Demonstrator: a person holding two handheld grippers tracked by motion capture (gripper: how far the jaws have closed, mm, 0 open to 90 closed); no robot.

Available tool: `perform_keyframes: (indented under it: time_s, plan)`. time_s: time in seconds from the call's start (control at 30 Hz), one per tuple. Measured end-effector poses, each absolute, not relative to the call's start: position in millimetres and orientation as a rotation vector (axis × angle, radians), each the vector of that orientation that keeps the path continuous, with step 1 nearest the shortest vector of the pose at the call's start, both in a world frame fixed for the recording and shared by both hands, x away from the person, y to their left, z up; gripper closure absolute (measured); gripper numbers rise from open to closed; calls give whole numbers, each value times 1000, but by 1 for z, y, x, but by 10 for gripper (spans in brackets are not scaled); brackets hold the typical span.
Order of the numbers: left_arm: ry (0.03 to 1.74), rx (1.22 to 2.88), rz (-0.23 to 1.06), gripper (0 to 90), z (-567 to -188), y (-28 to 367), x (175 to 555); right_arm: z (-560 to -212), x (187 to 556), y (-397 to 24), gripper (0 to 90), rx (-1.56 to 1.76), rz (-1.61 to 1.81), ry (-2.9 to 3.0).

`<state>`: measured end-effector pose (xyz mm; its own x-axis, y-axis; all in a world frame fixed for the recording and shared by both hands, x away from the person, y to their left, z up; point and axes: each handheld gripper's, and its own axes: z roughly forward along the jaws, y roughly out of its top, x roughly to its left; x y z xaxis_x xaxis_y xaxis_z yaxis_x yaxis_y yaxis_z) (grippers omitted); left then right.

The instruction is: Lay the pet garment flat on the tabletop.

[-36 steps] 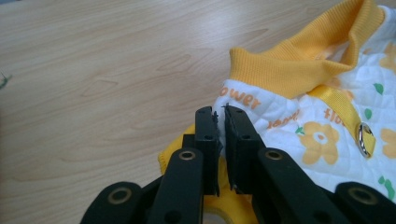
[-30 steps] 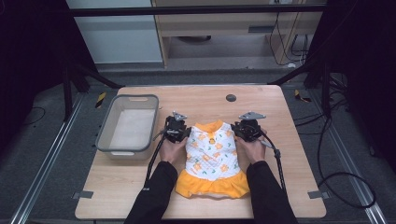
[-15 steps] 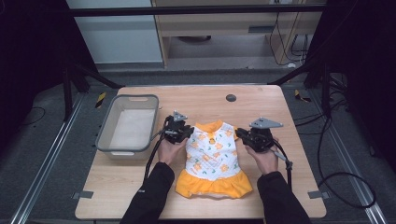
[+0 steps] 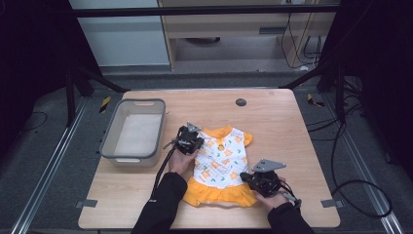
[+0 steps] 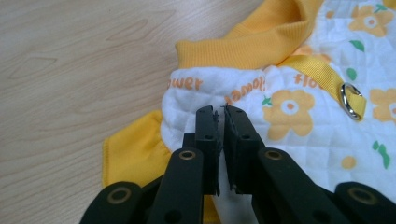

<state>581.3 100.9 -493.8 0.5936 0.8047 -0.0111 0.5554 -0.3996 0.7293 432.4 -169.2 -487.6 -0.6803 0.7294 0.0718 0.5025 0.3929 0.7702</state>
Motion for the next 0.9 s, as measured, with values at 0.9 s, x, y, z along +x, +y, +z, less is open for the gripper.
perform_keyframes:
  time_s: [0.9]
  plan:
    - [1027, 2046, 473, 720, -463, 111, 571, -481, 421, -175, 900, 1067, 1235, 2361]
